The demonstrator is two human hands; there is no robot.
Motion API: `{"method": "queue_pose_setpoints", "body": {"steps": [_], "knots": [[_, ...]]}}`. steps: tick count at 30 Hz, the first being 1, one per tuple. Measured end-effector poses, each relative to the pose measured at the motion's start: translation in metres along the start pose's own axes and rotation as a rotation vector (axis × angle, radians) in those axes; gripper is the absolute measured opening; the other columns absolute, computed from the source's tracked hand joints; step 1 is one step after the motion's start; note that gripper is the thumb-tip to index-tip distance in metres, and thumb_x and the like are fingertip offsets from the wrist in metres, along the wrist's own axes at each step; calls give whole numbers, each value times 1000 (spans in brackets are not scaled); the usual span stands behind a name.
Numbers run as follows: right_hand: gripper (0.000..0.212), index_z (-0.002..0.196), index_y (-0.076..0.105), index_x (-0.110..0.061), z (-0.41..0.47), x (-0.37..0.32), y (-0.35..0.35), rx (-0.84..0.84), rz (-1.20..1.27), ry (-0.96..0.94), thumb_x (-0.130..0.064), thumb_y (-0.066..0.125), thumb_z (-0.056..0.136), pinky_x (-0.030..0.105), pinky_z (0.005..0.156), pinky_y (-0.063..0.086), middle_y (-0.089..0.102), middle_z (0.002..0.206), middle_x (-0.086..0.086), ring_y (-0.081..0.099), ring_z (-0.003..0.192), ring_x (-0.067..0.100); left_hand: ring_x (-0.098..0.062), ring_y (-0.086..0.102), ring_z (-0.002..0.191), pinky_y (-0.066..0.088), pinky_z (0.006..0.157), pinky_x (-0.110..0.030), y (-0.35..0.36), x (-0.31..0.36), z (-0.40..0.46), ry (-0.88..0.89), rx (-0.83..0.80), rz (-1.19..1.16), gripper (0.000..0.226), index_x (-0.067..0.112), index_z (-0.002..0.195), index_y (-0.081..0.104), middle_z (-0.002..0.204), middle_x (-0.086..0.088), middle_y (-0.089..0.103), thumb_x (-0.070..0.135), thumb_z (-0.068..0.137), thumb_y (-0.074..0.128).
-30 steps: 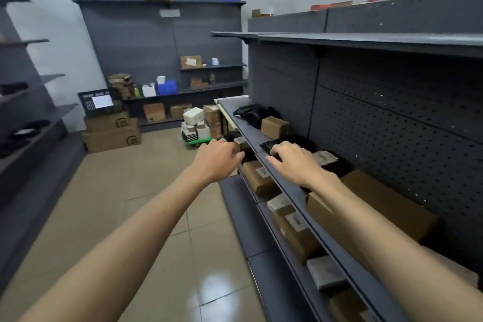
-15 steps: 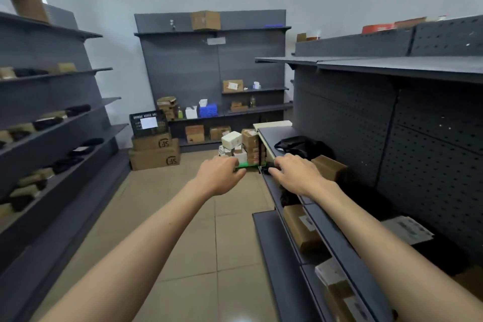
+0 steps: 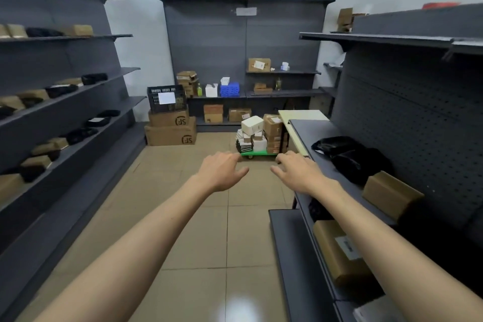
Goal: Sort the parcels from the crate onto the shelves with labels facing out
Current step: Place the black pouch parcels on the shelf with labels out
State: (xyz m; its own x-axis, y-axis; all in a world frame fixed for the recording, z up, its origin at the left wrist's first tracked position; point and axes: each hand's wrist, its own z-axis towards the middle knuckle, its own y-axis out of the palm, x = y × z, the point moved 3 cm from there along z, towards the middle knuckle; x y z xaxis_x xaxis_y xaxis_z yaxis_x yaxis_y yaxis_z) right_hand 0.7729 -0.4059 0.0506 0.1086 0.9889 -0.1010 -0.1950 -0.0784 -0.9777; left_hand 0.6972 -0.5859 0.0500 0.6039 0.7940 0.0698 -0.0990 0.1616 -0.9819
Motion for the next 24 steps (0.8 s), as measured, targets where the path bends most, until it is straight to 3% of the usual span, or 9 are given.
{"method": "queue_pose_setpoints", "body": {"steps": [6, 10, 17, 24], "knots": [[40, 119, 57, -18, 98, 1, 8, 29, -41, 73, -48, 39, 99, 41, 88, 46, 59, 123, 7, 57, 111, 28, -26, 62, 106, 52, 84, -40, 4, -53, 107, 67, 26, -7, 46, 20, 116, 62, 119, -4, 67, 58, 96, 43], [37, 114, 57, -17, 155, 10, 13, 51, -67, 148, -46, 39, 100, 37, 81, 43, 59, 120, 8, 57, 108, 28, -28, 63, 101, 41, 69, -36, 3, -74, 174, 151, 45, 10, 43, 19, 111, 61, 113, -6, 68, 56, 97, 43], [37, 115, 58, -16, 220, 47, 40, 11, -81, 288, -46, 41, 100, 41, 89, 46, 59, 121, 8, 57, 110, 30, -30, 60, 110, 50, 84, -41, 34, -84, 267, 295, -14, -19, 48, 17, 121, 60, 122, -8, 65, 55, 99, 41], [40, 120, 56, -17, 293, 112, 61, 31, -86, 391, -47, 39, 100, 41, 87, 46, 59, 121, 7, 57, 108, 29, -30, 57, 111, 43, 81, -40, 65, -66, 374, 417, -23, -66, 42, 17, 115, 57, 120, -9, 61, 52, 100, 40]]}}
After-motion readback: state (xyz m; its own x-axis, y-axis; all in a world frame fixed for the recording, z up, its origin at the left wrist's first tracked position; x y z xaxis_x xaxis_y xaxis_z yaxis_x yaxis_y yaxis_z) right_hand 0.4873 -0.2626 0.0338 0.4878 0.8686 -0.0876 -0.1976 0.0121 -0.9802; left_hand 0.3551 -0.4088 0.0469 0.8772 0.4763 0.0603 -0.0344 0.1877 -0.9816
